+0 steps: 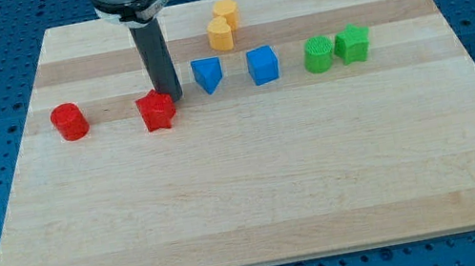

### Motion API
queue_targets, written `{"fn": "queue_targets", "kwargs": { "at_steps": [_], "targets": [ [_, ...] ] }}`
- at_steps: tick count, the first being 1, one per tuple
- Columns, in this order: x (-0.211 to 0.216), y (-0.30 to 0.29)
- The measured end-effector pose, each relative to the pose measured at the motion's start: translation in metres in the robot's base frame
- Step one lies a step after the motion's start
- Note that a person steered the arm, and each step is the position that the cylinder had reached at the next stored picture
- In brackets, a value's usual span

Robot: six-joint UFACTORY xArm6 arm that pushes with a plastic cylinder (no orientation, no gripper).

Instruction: Place the blue triangle at the bottom of the yellow heart

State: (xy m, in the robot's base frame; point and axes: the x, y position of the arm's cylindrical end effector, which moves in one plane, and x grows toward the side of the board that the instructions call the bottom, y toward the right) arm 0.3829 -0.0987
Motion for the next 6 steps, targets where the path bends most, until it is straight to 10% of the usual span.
{"fn": "queue_targets", "kwargs": {
  "at_steps": [6],
  "targets": [
    [-0.027, 0.085]
  ]
}}
